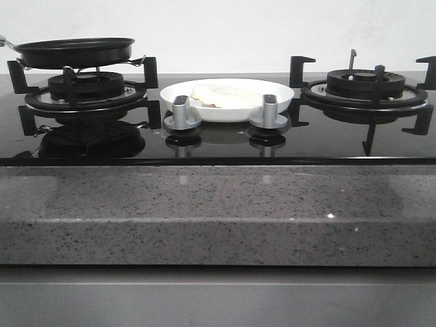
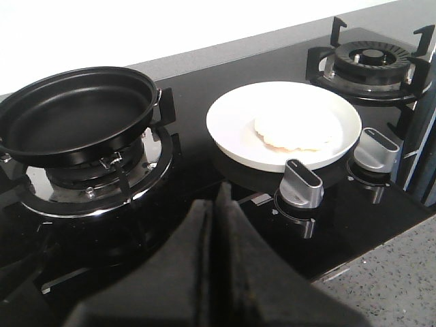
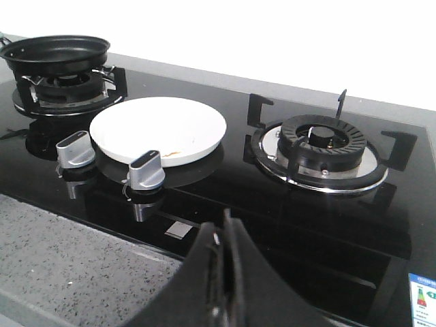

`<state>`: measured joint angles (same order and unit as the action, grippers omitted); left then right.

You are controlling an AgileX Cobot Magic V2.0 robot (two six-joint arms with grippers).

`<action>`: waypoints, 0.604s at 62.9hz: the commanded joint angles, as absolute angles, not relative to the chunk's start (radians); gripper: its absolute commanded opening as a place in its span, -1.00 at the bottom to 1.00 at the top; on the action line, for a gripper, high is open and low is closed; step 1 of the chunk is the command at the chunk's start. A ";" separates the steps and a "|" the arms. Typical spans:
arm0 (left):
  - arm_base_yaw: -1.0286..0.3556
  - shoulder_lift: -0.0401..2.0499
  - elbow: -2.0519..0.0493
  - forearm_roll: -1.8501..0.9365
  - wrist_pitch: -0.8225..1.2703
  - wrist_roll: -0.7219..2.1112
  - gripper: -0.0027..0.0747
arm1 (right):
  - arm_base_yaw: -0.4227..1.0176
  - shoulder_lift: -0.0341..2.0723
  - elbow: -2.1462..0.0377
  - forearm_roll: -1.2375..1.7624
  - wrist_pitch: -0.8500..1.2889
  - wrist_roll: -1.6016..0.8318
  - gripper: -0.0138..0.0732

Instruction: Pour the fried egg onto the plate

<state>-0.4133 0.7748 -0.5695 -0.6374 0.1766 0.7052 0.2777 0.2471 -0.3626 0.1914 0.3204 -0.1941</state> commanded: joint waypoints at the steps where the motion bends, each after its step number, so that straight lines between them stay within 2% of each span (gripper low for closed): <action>1: -0.422 0.774 -0.597 -0.653 0.108 0.697 -0.98 | 0.277 0.252 -0.387 0.190 0.236 -0.203 -0.84; 38: -0.422 0.828 -0.597 -0.653 0.108 0.697 -0.98 | 0.277 0.252 -0.387 0.190 0.236 -0.203 -0.84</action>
